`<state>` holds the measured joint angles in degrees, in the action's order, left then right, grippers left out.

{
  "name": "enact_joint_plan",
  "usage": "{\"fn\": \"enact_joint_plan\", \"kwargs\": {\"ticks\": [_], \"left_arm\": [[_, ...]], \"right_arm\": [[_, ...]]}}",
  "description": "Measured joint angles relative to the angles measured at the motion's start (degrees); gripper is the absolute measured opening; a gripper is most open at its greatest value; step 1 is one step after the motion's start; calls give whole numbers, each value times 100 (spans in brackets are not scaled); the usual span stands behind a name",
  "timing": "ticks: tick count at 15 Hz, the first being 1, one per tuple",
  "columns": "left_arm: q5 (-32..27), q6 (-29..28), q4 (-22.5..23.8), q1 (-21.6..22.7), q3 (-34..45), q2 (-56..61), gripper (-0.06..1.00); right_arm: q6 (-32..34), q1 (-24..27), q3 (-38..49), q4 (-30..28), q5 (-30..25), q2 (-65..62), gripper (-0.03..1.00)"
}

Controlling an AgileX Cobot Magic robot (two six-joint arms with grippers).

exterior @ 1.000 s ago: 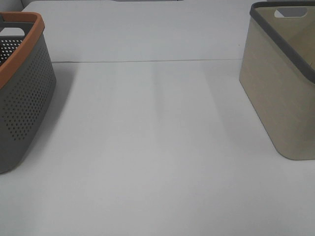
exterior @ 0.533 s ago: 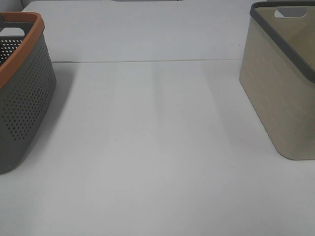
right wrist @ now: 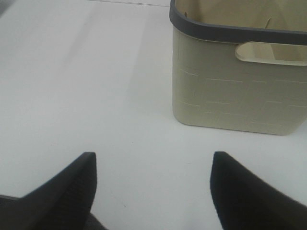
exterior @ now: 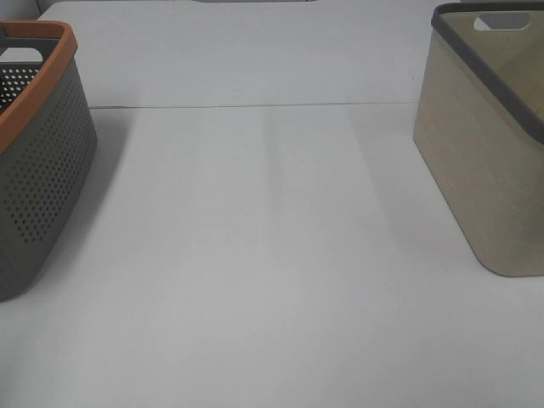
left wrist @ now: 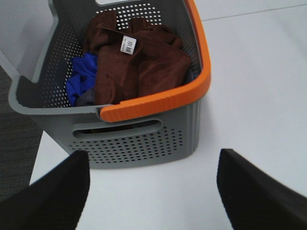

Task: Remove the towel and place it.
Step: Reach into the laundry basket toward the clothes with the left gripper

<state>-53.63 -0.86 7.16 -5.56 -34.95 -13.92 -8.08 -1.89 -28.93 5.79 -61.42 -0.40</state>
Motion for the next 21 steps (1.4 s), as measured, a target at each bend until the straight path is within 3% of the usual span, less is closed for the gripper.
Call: {"fn": "enact_joint_plan", "kwargs": {"ticks": [6,11,15,19,21], "left_arm": [[487,-1679,997,0,-1215,-2424,70],[350,-1908,1341,0,-2796,-4796,70],[-40,-1914,1753,0,-3713,-5947,70],[-63,-1914,2126,57,-4251,-6841,70],[-29,-2000,2097,395,-4458,-7208,70]], "right_arm": [[0,0,0,0,0,0,65],[0,0,0,0,0,0,65],[0,0,0,0,0,0,65],[0,0,0,0,0,0,65],[0,0,0,0,0,0,65]]}}
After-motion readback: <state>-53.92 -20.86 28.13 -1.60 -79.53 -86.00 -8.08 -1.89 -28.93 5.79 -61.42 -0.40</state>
